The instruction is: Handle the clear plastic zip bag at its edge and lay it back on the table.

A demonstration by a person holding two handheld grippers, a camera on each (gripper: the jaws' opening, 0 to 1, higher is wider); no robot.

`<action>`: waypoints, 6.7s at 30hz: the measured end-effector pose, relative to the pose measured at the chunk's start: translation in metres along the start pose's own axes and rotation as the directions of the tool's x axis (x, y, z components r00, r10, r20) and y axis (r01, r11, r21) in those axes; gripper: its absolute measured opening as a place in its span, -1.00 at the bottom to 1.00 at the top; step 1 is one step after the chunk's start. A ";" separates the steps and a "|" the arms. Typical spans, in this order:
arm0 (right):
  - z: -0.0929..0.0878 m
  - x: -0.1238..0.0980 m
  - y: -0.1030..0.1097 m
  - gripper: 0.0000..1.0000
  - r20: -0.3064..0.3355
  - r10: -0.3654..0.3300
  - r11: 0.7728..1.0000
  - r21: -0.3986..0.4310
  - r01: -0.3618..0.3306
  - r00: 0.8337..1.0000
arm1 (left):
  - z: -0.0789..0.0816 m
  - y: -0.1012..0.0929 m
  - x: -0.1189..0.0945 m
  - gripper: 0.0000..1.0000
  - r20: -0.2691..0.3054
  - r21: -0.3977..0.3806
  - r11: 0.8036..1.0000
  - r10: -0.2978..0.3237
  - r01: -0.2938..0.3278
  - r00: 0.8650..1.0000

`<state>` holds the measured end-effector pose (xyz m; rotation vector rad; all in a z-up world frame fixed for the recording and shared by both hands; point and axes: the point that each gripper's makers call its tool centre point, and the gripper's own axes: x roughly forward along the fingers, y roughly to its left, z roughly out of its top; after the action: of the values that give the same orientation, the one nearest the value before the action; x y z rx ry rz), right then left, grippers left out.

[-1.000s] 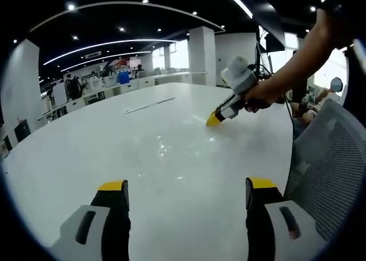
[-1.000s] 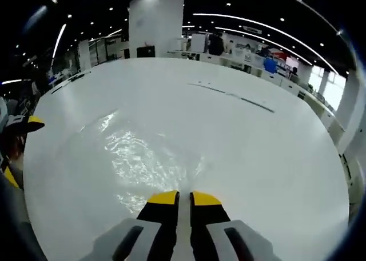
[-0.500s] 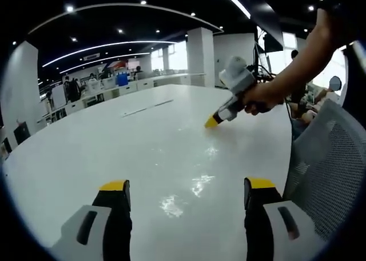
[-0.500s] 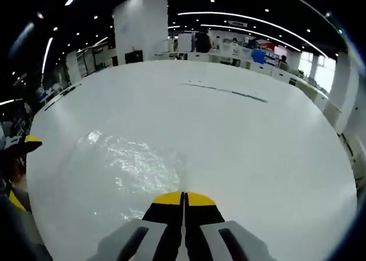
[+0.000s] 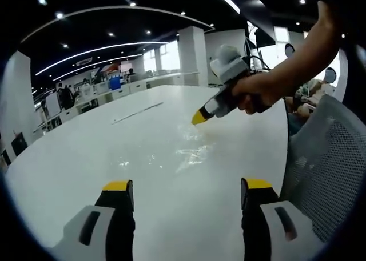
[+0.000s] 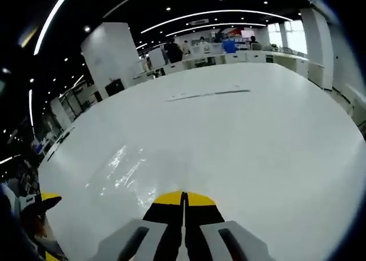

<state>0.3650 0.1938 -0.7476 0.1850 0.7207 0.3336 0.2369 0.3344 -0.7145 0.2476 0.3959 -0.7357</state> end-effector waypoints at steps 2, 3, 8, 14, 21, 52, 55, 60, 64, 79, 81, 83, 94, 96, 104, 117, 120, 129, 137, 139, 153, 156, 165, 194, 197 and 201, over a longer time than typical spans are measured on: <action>0.001 -0.001 0.000 -1.00 0.012 -0.008 0.999 0.038 0.008 1.000 | 0.001 -0.007 0.004 0.48 -0.008 0.028 1.000 -0.013 0.013 1.000; 0.001 -0.001 0.001 -1.00 0.015 -0.008 0.999 0.048 0.007 1.000 | 0.002 -0.007 0.005 0.46 -0.009 0.032 0.999 -0.013 0.013 1.000; 0.002 -0.009 0.005 -1.00 0.034 -0.021 0.994 0.109 0.017 0.999 | 0.005 -0.016 0.016 0.29 -0.023 0.059 0.998 -0.011 0.012 1.000; 0.003 -0.012 0.010 -1.00 0.055 -0.040 0.980 0.196 0.028 0.998 | 0.008 -0.020 0.028 0.15 -0.040 0.067 0.998 0.019 -0.016 0.999; 0.006 -0.020 0.016 -1.00 0.082 -0.045 0.958 0.285 0.020 0.996 | 0.007 -0.024 0.023 0.08 -0.067 0.174 0.985 0.008 0.004 0.998; -0.004 -0.045 0.061 -1.00 0.111 -0.010 0.870 0.492 -0.046 0.994 | 0.002 -0.020 0.038 -0.58 -0.153 0.351 0.936 0.089 -0.030 0.984; -0.004 -0.048 0.067 -1.00 0.114 0.008 0.876 0.479 -0.062 0.993 | 0.006 -0.017 0.037 -0.83 -0.143 0.381 0.924 0.093 -0.032 0.985; -0.005 -0.051 0.068 -1.00 0.113 0.013 0.878 0.474 -0.066 0.993 | 0.009 -0.012 0.036 -1.00 -0.136 0.384 0.923 0.094 -0.035 0.986; -0.007 -0.050 0.066 -1.00 0.108 0.013 0.880 0.471 -0.063 0.994 | 0.009 -0.011 0.036 -1.00 -0.137 0.384 0.923 0.087 -0.028 0.987; -0.011 -0.050 0.069 -1.00 0.091 0.033 0.894 0.442 -0.070 0.995 | 0.006 -0.010 0.033 -1.00 -0.147 0.369 0.929 0.074 -0.014 0.986; -0.016 -0.050 0.067 -1.00 0.058 0.032 0.926 0.373 -0.051 0.998 | 0.004 -0.010 0.032 -1.00 -0.152 0.365 0.931 0.071 -0.010 0.986; -0.020 -0.051 0.067 -1.00 0.033 0.032 0.940 0.339 -0.042 0.999 | 0.003 -0.009 0.031 -1.00 -0.157 0.369 0.929 0.069 -0.007 0.985; -0.028 -0.063 0.076 -0.97 -0.013 0.103 0.992 -0.069 -0.104 0.995 | -0.001 -0.007 0.028 -1.00 -0.181 0.391 0.920 0.051 0.024 0.982; -0.030 -0.064 0.076 -0.94 -0.020 0.111 0.989 -0.097 -0.112 0.994 | 0.000 -0.007 0.028 -1.00 -0.184 0.397 0.917 0.048 0.030 0.982; -0.032 -0.066 0.087 -0.76 -0.075 0.216 0.904 -0.361 -0.228 0.974 | 0.001 -0.005 0.023 -1.00 -0.206 0.425 0.902 0.017 0.074 0.978; -0.035 -0.075 0.113 -0.66 -0.147 0.433 0.676 -0.600 -0.429 0.889 | 0.004 -0.015 0.017 -1.00 -0.214 0.455 0.880 -0.041 0.137 0.976; -0.035 -0.076 0.113 -0.64 -0.164 0.451 0.640 -0.626 -0.446 0.877 | 0.004 -0.015 0.015 -1.00 -0.221 0.464 0.873 -0.048 0.148 0.974; -0.039 -0.082 0.115 -0.67 -0.216 0.447 0.506 -0.739 -0.445 0.868 | 0.008 -0.017 0.013 -1.00 -0.215 0.475 0.865 -0.062 0.160 0.975; -0.045 -0.084 0.121 -0.65 -0.251 0.429 0.390 -0.815 -0.428 0.868 | 0.014 -0.020 0.011 -1.00 -0.210 0.474 0.865 -0.071 0.165 0.975; -0.046 -0.083 0.122 -0.64 -0.254 0.424 0.377 -0.823 -0.425 0.869 | 0.014 -0.021 0.011 -1.00 -0.210 0.474 0.864 -0.074 0.168 0.975; -0.050 -0.080 0.132 -0.66 -0.282 0.421 0.256 -0.875 -0.412 0.862 | 0.023 -0.020 0.008 -1.00 -0.189 0.477 0.861 -0.093 0.174 0.978; -0.049 -0.080 0.133 -0.66 -0.278 0.419 0.257 -0.877 -0.407 0.864 | 0.024 -0.019 0.008 -1.00 -0.185 0.476 0.863 -0.090 0.169 0.979; -0.052 -0.081 0.137 -0.69 -0.288 0.421 0.226 -0.885 -0.406 0.860 | 0.025 -0.021 0.007 -1.00 -0.179 0.475 0.863 -0.098 0.173 0.979; -0.070 -0.078 0.144 -0.99 -0.359 0.399 0.030 -0.915 -0.403 0.844 | 0.024 -0.027 0.012 -1.00 -0.202 0.487 0.844 -0.141 0.224 0.969; -0.072 -0.078 0.144 -1.00 -0.367 0.393 -0.004 -0.918 -0.397 0.843 | 0.022 -0.028 0.013 -1.00 -0.215 0.495 0.837 -0.143 0.234 0.966; -0.072 -0.077 0.143 -1.00 -0.375 0.384 -0.025 -0.918 -0.396 0.844 | 0.020 -0.028 0.015 -1.00 -0.229 0.507 0.827 -0.140 0.241 0.963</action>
<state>0.2287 0.3024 -0.7137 -1.0100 0.2652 1.3635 0.2324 0.2982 -0.7050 0.8176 0.3866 -1.0210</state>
